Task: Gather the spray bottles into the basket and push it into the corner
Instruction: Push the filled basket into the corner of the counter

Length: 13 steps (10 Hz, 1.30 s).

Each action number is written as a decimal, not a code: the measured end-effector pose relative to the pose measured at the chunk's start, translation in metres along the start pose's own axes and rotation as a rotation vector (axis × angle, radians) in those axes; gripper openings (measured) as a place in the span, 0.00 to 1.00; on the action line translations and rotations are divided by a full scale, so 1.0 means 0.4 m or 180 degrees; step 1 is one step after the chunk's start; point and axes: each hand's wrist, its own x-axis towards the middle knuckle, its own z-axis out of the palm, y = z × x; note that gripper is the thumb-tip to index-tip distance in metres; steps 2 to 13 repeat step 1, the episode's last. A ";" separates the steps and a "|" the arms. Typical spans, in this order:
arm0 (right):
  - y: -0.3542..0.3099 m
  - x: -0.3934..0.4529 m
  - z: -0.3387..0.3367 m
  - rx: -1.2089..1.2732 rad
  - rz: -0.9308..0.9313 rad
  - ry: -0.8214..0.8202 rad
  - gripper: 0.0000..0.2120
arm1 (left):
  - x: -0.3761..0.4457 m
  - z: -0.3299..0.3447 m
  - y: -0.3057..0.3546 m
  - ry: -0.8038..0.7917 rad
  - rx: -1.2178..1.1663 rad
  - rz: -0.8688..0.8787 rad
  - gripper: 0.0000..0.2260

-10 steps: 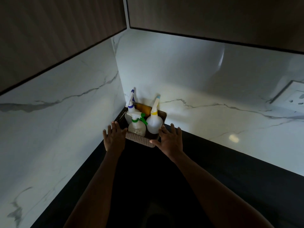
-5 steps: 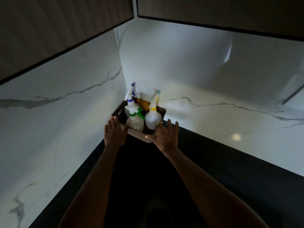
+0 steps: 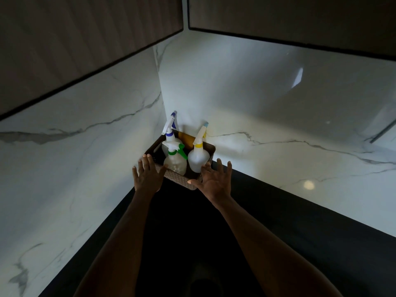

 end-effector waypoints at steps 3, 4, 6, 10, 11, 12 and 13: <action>-0.003 -0.005 -0.005 0.0076 0.0066 0.0015 0.41 | -0.033 0.007 0.005 0.0076 0.0043 0.0094 0.36; -0.003 -0.005 -0.005 0.0076 0.0066 0.0015 0.41 | -0.033 0.007 0.005 0.0076 0.0043 0.0094 0.36; -0.003 -0.005 -0.005 0.0076 0.0066 0.0015 0.41 | -0.033 0.007 0.005 0.0076 0.0043 0.0094 0.36; -0.003 -0.005 -0.005 0.0076 0.0066 0.0015 0.41 | -0.033 0.007 0.005 0.0076 0.0043 0.0094 0.36; -0.003 -0.005 -0.005 0.0076 0.0066 0.0015 0.41 | -0.033 0.007 0.005 0.0076 0.0043 0.0094 0.36; -0.003 -0.005 -0.005 0.0076 0.0066 0.0015 0.41 | -0.033 0.007 0.005 0.0076 0.0043 0.0094 0.36; -0.003 -0.005 -0.005 0.0076 0.0066 0.0015 0.41 | -0.033 0.007 0.005 0.0076 0.0043 0.0094 0.36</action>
